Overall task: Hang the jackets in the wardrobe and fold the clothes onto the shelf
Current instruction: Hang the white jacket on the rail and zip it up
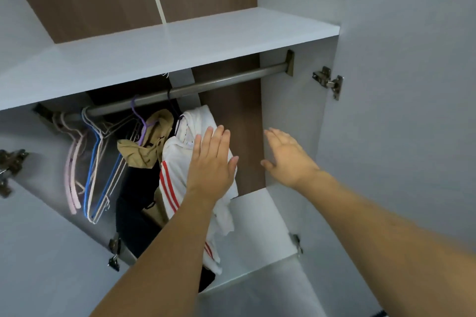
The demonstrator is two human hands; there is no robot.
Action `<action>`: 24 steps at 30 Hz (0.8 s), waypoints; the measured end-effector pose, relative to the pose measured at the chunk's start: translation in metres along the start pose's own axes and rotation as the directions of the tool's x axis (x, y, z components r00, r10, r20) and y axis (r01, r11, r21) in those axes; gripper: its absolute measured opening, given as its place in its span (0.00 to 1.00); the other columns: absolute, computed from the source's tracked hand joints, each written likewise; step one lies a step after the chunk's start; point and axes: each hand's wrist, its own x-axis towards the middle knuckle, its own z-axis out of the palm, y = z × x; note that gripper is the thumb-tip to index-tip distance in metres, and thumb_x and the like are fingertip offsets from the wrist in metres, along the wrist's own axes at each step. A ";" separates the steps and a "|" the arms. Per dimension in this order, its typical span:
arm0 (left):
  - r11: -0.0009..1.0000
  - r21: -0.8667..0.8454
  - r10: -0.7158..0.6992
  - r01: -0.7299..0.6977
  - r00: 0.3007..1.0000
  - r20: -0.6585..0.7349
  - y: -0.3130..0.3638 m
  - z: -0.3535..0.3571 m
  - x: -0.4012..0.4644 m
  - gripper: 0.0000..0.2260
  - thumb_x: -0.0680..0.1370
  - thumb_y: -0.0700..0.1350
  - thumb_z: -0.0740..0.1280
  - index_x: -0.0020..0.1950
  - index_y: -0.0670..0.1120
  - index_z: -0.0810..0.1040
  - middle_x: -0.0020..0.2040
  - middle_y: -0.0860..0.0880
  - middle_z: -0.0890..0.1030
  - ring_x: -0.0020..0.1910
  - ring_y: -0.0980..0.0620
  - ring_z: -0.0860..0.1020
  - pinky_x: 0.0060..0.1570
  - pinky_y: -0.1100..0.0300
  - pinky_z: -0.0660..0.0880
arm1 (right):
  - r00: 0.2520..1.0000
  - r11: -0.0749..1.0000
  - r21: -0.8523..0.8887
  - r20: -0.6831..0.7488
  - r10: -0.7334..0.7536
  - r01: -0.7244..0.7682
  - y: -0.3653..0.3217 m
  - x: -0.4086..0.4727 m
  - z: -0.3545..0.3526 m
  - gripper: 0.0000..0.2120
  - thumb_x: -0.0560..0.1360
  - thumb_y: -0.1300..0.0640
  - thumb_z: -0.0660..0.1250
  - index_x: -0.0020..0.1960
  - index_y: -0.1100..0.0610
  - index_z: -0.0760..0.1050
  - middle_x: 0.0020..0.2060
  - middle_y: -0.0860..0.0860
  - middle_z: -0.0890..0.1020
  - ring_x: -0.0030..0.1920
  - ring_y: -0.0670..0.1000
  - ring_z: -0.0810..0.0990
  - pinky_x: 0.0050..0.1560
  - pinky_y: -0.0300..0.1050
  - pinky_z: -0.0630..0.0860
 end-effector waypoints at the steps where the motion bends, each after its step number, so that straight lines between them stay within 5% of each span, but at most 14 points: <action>1: 1.000 -0.019 0.006 -0.006 1.000 0.008 0.005 0.003 -0.005 0.27 0.82 0.55 0.59 0.77 0.43 0.64 0.76 0.43 0.66 0.77 0.42 0.61 0.77 0.44 0.52 | 1.000 1.000 -0.008 -0.009 0.023 -0.023 0.005 -0.014 0.000 0.36 0.79 0.50 0.64 0.80 0.57 0.49 0.79 0.54 0.54 0.79 0.53 0.51 0.78 0.46 0.47; 11: 0.918 -0.349 0.203 -0.190 0.979 0.001 0.117 0.007 -0.080 0.27 0.81 0.52 0.62 0.77 0.42 0.64 0.77 0.44 0.66 0.78 0.44 0.59 0.77 0.42 0.53 | 0.987 0.977 -0.180 -0.134 0.092 -0.115 0.059 -0.182 -0.012 0.32 0.80 0.55 0.61 0.79 0.62 0.52 0.78 0.58 0.56 0.78 0.56 0.52 0.77 0.45 0.40; 18: 0.766 -0.465 0.415 -0.443 0.894 -0.169 0.240 -0.020 -0.144 0.25 0.81 0.51 0.60 0.76 0.42 0.63 0.73 0.44 0.69 0.75 0.43 0.64 0.76 0.40 0.54 | 0.957 0.973 -0.210 -0.290 0.033 -0.097 0.099 -0.333 -0.045 0.28 0.74 0.63 0.69 0.73 0.67 0.66 0.69 0.61 0.71 0.71 0.61 0.68 0.75 0.56 0.59; 24: 0.583 -0.547 0.591 -0.600 0.776 -0.222 0.409 -0.071 -0.212 0.26 0.80 0.51 0.58 0.76 0.42 0.65 0.73 0.43 0.70 0.74 0.43 0.65 0.76 0.40 0.55 | 0.883 0.899 -0.236 -0.391 0.259 -0.368 0.170 -0.504 -0.108 0.28 0.75 0.62 0.69 0.72 0.68 0.66 0.70 0.62 0.71 0.71 0.63 0.68 0.74 0.60 0.60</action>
